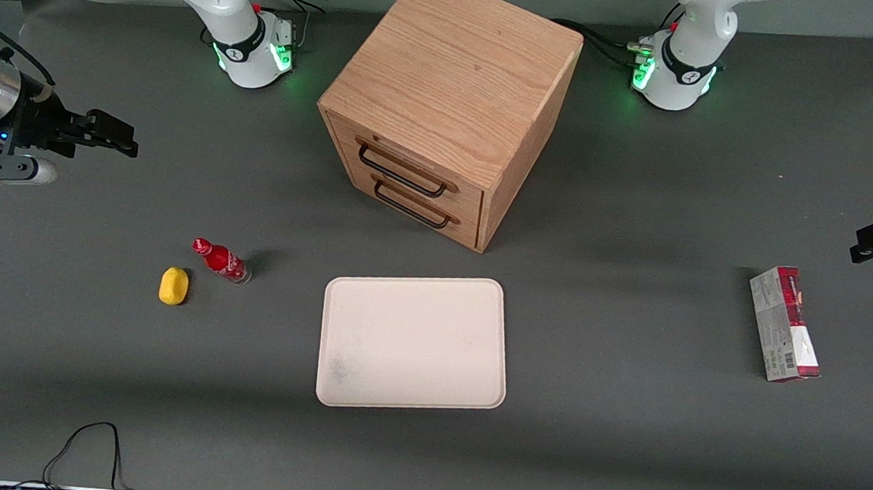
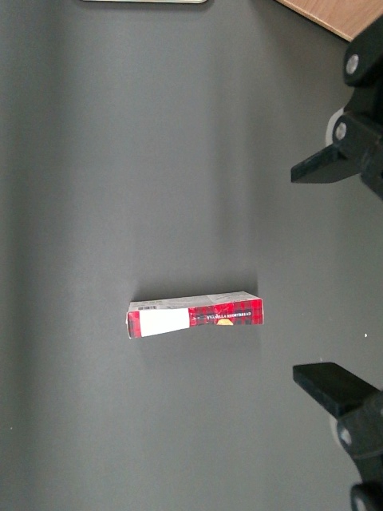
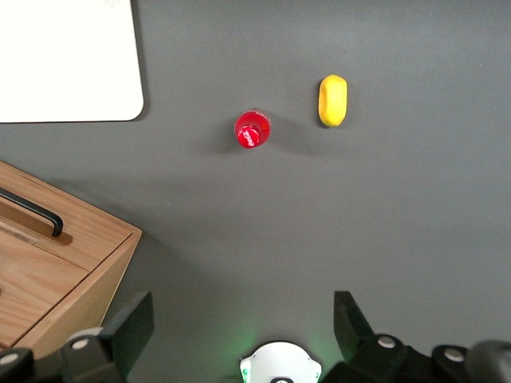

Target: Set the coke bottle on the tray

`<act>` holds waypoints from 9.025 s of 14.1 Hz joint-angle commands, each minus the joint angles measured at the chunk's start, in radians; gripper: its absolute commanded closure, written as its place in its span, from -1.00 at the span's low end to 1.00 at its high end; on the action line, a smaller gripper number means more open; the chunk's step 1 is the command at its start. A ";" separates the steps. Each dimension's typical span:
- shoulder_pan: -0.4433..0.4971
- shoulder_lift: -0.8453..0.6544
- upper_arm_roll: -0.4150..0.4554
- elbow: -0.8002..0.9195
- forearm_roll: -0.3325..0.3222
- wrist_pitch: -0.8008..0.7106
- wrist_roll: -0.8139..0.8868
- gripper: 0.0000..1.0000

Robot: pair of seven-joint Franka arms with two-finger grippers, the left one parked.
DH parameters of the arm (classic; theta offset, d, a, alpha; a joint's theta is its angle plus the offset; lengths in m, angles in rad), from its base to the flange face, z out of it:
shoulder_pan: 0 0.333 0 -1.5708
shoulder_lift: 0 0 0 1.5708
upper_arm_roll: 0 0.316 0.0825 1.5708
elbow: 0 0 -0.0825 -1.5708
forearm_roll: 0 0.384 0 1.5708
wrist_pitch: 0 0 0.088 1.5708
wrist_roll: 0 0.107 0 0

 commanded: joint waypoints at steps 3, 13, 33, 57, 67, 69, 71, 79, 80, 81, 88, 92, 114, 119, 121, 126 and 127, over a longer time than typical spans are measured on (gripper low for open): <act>-0.013 0.107 -0.001 0.152 0.020 -0.021 -0.009 -1.00; -0.008 0.244 0.002 0.329 0.022 -0.086 0.054 -1.00; 0.032 0.343 0.005 -0.191 0.030 0.544 0.064 -1.00; 0.036 0.198 0.000 -0.458 0.014 0.684 0.046 1.00; 0.024 0.193 -0.006 -0.218 0.014 0.387 0.054 1.00; 0.022 0.199 -0.006 -0.120 0.014 0.275 0.060 1.00; 0.021 0.201 -0.006 -0.034 0.017 0.189 0.061 1.00; -0.001 0.313 -0.004 0.347 0.028 -0.175 0.066 1.00; -0.001 0.322 -0.003 0.356 0.028 -0.176 0.086 1.00; 0.001 0.333 0.002 0.361 0.030 -0.176 0.116 1.00; 0.009 0.535 0.149 0.603 0.065 -0.166 0.389 1.00; 0.030 0.592 0.226 0.611 0.060 -0.057 0.552 1.00; 0.116 0.879 0.212 0.634 -0.027 0.488 0.884 1.00; 0.130 0.883 0.213 0.634 -0.049 0.503 0.884 1.00; 0.131 0.886 0.213 0.633 -0.049 0.509 0.885 1.00; 0.137 0.886 0.213 0.636 -0.049 0.511 0.953 1.00; 0.139 0.886 0.213 0.636 -0.049 0.511 0.975 1.00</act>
